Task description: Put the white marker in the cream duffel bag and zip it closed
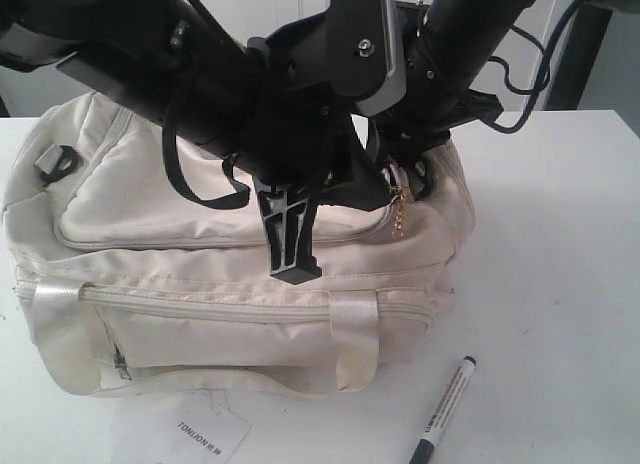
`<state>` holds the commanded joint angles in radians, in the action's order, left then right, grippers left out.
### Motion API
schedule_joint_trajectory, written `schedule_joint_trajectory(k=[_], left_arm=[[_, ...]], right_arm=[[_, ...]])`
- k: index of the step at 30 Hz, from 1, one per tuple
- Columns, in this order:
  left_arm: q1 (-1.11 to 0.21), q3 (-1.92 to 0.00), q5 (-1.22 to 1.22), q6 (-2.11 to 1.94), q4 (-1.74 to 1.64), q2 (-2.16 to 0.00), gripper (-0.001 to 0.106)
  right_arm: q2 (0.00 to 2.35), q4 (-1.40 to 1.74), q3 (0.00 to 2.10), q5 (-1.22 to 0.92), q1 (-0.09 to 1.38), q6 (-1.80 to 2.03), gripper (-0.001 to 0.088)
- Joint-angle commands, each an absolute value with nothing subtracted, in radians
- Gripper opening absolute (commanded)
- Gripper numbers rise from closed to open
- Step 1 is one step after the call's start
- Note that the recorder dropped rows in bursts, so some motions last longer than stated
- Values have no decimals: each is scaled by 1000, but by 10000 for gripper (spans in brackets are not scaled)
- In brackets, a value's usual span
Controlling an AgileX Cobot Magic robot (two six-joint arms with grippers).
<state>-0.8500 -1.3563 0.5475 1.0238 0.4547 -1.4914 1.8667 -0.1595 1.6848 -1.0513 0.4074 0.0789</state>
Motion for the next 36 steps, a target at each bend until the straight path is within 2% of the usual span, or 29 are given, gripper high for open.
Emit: schedule_joint_trajectory(k=[20, 36], left_arm=[[-850, -1356, 576, 989, 455, -1490, 0], [-850, -1356, 696, 989, 507, -1490, 0]], right_arm=[[1864, -130, 1756, -998, 399, 95, 0], [1864, -130, 1756, -961, 378, 109, 0]])
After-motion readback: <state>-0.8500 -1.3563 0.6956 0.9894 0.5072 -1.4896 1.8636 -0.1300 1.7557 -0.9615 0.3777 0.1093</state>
